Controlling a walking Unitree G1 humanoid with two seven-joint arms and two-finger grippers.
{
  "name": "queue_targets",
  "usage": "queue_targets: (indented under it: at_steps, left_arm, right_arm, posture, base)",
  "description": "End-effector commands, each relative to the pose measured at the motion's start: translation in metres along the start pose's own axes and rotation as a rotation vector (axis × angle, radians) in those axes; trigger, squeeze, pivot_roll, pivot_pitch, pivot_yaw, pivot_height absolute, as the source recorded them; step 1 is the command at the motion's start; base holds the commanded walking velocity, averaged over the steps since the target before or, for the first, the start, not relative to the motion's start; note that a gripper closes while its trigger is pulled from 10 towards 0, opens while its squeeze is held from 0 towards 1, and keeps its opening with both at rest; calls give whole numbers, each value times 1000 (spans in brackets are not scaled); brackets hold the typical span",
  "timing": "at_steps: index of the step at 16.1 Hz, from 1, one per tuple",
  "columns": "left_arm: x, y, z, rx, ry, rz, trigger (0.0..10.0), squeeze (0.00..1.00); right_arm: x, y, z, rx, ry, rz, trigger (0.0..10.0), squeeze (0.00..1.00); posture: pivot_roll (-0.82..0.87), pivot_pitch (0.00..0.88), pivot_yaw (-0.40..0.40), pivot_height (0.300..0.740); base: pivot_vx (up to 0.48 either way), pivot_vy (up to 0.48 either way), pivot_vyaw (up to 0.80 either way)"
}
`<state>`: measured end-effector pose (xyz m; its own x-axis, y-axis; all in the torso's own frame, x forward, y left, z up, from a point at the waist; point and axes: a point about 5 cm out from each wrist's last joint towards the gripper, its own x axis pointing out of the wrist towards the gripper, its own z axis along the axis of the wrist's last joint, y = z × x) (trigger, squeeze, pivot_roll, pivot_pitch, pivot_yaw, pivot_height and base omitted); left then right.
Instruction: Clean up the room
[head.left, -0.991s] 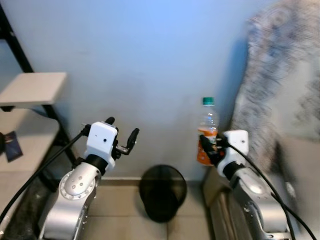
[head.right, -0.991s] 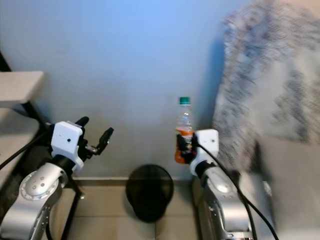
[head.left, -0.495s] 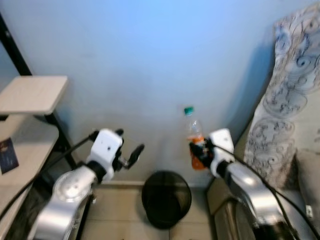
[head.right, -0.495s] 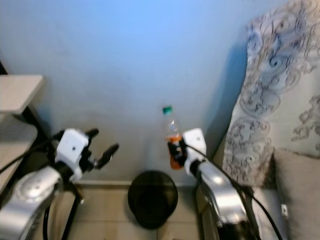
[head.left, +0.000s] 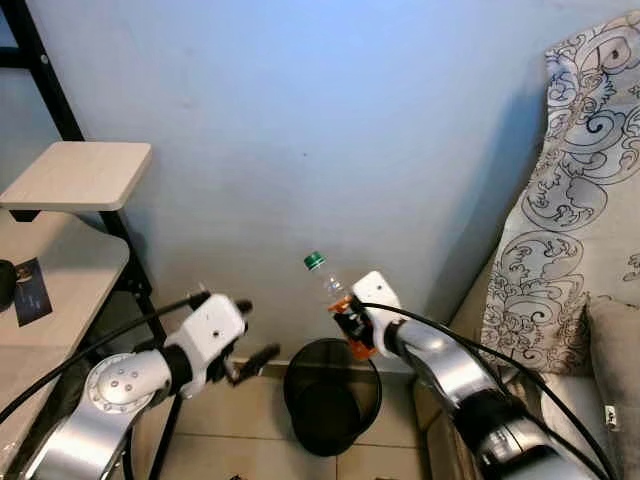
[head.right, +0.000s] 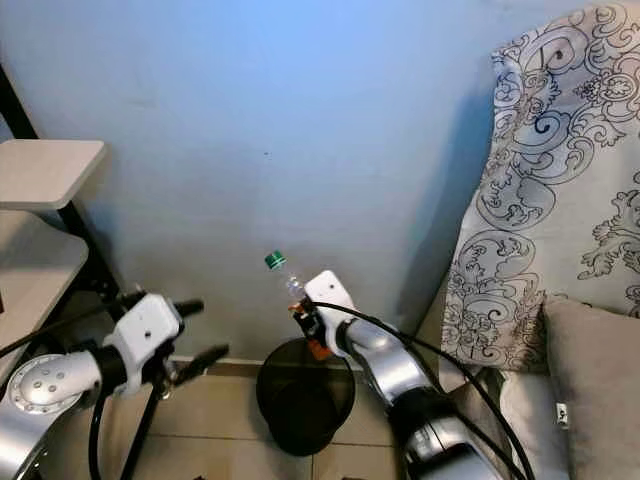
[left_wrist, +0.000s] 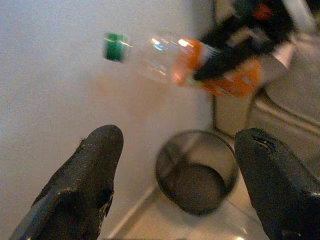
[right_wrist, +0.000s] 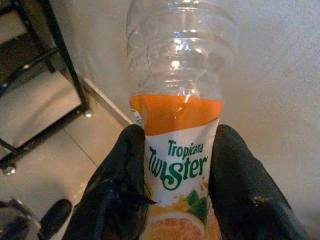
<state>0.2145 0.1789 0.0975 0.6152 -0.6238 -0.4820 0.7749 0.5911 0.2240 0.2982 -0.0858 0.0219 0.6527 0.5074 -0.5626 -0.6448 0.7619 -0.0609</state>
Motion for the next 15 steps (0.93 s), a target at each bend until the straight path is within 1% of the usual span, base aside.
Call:
queue_targets:
  at_steps: [1, 2, 3, 4, 6, 8, 9, 10, 11, 12, 13, 14, 15]
  left_arm:
    - [0, -4, 0, -2, 0, -45, 10000, 0]
    - [0, -5, 0, -4, 2, -55, 10000, 0]
    - [0, -7, -1, -4, 3, -68, 10000, 0]
    - [0, -10, -1, -4, 7, -88, 10000, 0]
    - [-1, -13, -2, 2, 9, -104, 10000, 0]
    - [-2, -15, -3, 3, 12, -112, 10000, 0]
    - [-3, -16, -3, 4, 14, -116, 10000, 0]
    - [-3, -16, -3, 3, 15, -117, 10000, 0]
    - [-4, -17, -3, 2, 16, -120, 10000, 0]
    - [-4, -18, -3, 1, 18, -122, 10000, 0]
    - [-4, -18, -3, 1, 18, -124, 10000, 0]
    - [-4, -19, -3, 1, 19, -125, 10000, 0]
    - [-4, -19, -3, 2, 19, -126, 10000, 0]
  right_arm:
    - [3, -6, 5, -8, -10, -43, 10000, 0]
    - [5, -8, 8, 8, -14, -72, 10000, 0]
    - [7, -11, 11, 45, -21, -107, 10000, 0]
    - [10, -11, 14, 55, -23, -118, 10000, 0]
    - [13, -10, 17, 55, -26, -125, 10000, 0]
    - [15, -10, 20, 26, -17, -155, 10000, 0]
    - [16, -12, 21, 14, -11, -176, 10000, 43]
    - [16, -13, 22, 11, -9, -183, 10000, 43]
    - [16, -15, 22, -13, -2, -202, 10000, 333]
    - [16, -16, 22, -23, 3, -213, 10000, 369]
    - [16, -17, 22, -45, 9, -222, 10000, 624]
    - [16, -17, 22, -65, 19, -231, 10000, 973]
    - [16, -17, 21, -68, 20, -231, 10000, 1000]
  posture:
    - [6, 0, -43, 740]
    - [7, 0, -46, 740]
    - [9, 0, -47, 740]
    - [11, 0, -49, 740]
    - [14, 0, -53, 740]
    - [17, 0, -56, 740]
    - [18, 1, -57, 740]
    - [17, 2, -57, 740]
    - [18, 3, -58, 740]
    - [19, 4, -58, 740]
    - [19, 4, -57, 740]
    - [19, 3, -58, 740]
    - [19, 3, -58, 740]
  base:
    - [0, 0, 0]
    - [0, 0, 0]
    - [0, 0, 0]
    - [0, 0, 0]
    - [0, 0, 0]
    - [0, 0, 0]
    - [0, 0, 0]
    - [0, 0, 0]
    - [0, 0, 0]
    - [0, 0, 0]
    - [0, 0, 0]
    - [0, 0, 0]
    - [0, 0, 0]
